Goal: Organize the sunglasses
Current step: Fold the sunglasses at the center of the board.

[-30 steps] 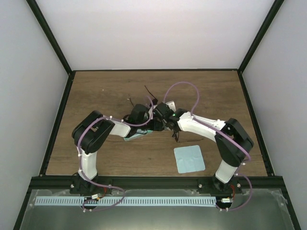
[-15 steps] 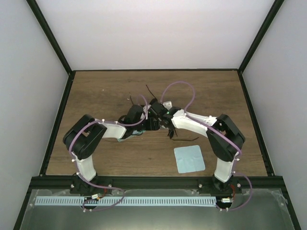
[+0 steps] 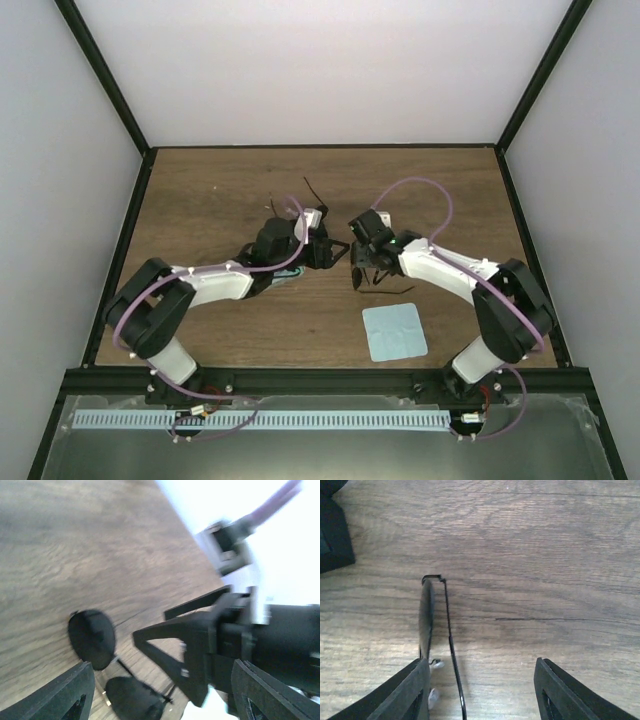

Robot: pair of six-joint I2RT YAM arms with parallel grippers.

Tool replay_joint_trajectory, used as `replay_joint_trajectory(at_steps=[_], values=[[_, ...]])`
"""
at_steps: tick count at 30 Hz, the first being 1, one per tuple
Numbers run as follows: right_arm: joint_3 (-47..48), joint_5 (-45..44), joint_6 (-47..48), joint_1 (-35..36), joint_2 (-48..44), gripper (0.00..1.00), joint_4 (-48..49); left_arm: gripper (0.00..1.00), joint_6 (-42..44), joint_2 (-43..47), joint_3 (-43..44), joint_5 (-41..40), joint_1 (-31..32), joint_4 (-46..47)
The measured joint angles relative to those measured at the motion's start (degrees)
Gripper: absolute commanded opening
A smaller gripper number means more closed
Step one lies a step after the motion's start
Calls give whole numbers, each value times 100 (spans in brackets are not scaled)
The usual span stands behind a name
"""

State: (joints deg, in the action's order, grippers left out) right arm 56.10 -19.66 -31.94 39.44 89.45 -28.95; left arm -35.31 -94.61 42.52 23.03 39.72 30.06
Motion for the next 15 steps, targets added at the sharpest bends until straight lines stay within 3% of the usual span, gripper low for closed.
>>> replay_joint_trajectory(at_steps=[3,6,11,15], values=[[-210,280,-103,-258,-109,68,306,78,-4,328,-87,-31,26,208],[-704,496,-433,-313,-704,97,673,79,2,638,-212,-199,31,295],[-1565,999,-1014,-433,-2179,98,1154,79,42,660,-232,-459,28,348],[-1609,1276,-1456,-481,-2249,100,1104,76,-11,269,-188,-494,31,439]])
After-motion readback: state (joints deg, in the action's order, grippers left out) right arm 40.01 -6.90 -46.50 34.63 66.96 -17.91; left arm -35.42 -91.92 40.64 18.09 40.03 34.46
